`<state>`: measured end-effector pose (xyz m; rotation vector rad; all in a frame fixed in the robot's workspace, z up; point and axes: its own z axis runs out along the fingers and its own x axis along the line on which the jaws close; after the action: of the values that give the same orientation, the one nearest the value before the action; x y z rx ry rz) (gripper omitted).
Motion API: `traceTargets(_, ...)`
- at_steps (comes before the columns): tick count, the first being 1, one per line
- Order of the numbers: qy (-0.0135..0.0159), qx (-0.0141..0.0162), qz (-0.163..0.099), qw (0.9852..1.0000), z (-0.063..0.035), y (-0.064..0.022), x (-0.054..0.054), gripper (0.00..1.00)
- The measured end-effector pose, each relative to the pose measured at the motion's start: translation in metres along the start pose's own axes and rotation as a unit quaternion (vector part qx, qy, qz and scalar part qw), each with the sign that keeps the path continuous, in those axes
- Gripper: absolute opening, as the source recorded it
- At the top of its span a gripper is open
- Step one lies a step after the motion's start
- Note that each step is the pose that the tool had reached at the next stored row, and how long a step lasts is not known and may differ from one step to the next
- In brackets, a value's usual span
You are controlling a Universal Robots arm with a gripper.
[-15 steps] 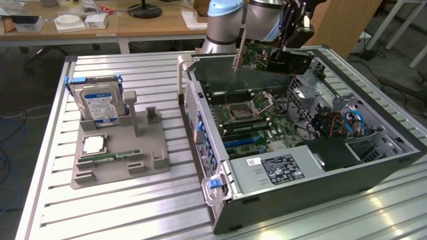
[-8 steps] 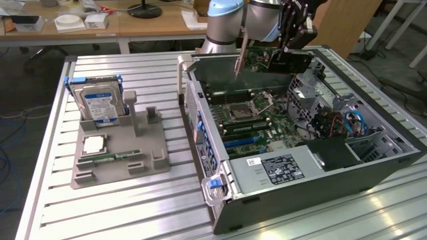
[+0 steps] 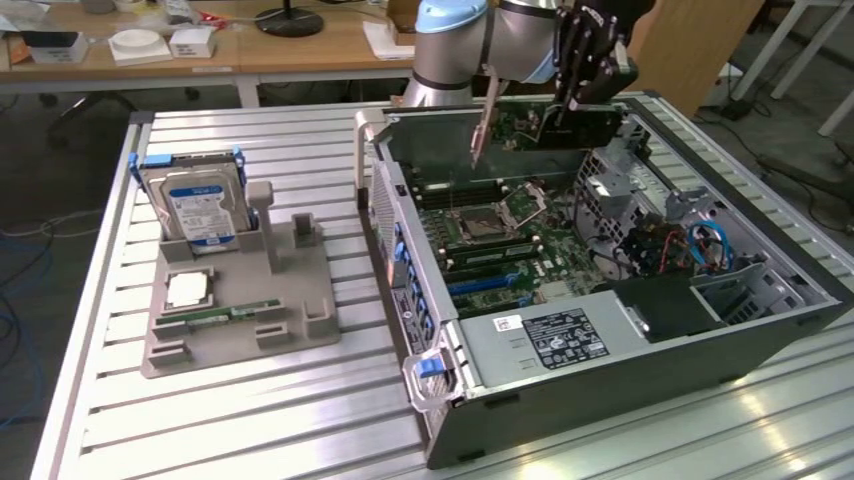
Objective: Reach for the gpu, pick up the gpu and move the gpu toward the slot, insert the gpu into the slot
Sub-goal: 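Insert the gpu into the slot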
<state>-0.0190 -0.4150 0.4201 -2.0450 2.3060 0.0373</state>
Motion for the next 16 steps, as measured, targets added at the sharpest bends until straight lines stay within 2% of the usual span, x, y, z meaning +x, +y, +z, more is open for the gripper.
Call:
traceTargets(4, -0.0001, 0.0012, -0.004, 1.0, 0.0042, -0.0003, 0.003, 0.25)
traceTargets(7, -0.0009, 0.0072, -0.006, 1.0, 0.0056, -0.0005, 0.005, 0.25)
traceTargets(9, -0.0014, 0.01, -0.007, 0.9999, 0.0071, -0.0004, 0.007, 0.25)
traceTargets(14, -0.0015, 0.0111, -0.008, 0.9999, 0.0147, 0.0007, 0.009, 0.25)
traceTargets(16, -0.0014, 0.0096, -0.008, 0.9999, 0.0183, 0.0002, 0.009, 0.25)
